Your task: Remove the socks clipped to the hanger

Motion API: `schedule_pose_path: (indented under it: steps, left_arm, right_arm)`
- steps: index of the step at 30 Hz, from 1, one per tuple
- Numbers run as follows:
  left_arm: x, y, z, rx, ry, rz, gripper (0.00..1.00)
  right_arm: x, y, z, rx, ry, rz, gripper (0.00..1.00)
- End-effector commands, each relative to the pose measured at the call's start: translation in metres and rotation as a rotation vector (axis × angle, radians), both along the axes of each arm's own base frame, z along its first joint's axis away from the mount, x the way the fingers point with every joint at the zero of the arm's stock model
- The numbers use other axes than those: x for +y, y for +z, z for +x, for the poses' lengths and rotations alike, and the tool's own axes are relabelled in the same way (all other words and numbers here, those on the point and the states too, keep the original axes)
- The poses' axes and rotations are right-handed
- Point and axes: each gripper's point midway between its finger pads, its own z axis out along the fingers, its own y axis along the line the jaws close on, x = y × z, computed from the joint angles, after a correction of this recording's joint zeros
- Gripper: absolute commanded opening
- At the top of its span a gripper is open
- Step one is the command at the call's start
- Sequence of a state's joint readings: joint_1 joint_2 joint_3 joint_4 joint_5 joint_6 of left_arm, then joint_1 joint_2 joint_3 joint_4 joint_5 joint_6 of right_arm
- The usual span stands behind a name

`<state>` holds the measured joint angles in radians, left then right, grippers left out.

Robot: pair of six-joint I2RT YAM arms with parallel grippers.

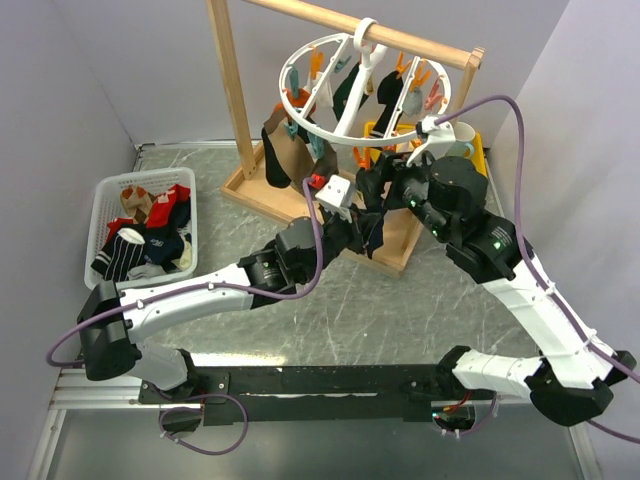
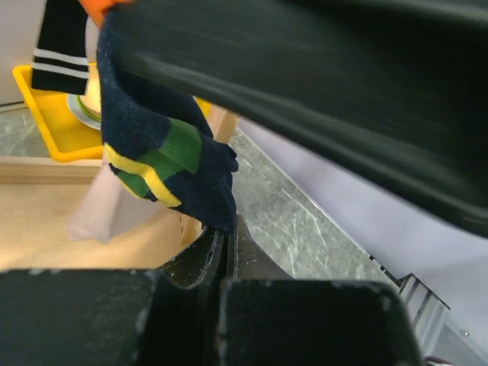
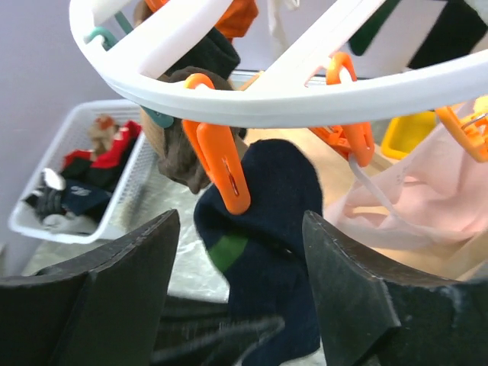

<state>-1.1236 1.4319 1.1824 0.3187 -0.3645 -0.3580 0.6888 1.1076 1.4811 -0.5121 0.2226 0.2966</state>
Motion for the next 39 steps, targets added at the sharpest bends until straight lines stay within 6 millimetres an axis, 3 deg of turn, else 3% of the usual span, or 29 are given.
schedule_pose_path:
  steps: [1,9,14,21,28,34,39]
  left_arm:
    - [0.001,0.014,-0.002,-0.027,0.048,0.001,0.01]
    - [-0.002,0.017,-0.013,-0.022,0.037,-0.017,0.01]
    - [-0.005,0.021,-0.02,-0.009,0.014,-0.035,0.01]
    - [-0.004,0.026,-0.027,-0.01,0.009,-0.049,0.01]
    - [-0.002,0.031,-0.033,-0.011,-0.001,-0.062,0.01]
    - [-0.002,0.027,-0.037,0.015,-0.018,-0.05,0.01]
    - [-0.001,0.008,-0.043,0.08,-0.043,-0.031,0.01]
  right_arm:
    - [-0.012,0.025,0.006,-0.063,-0.101,-0.047,0.73]
    - [-0.009,0.042,0.003,-0.092,-0.1,-0.026,0.75]
    - [0.0,0.041,0.008,-0.085,-0.095,-0.038,0.79]
    - [0.005,0.034,0.018,-0.068,-0.114,-0.067,0.73]
    - [0.01,0.031,0.026,-0.069,-0.127,-0.085,0.56]
    - [0.01,0.032,0.027,-0.063,-0.126,-0.096,0.35]
    - [0.005,0.033,0.024,-0.078,-0.136,-0.092,0.33]
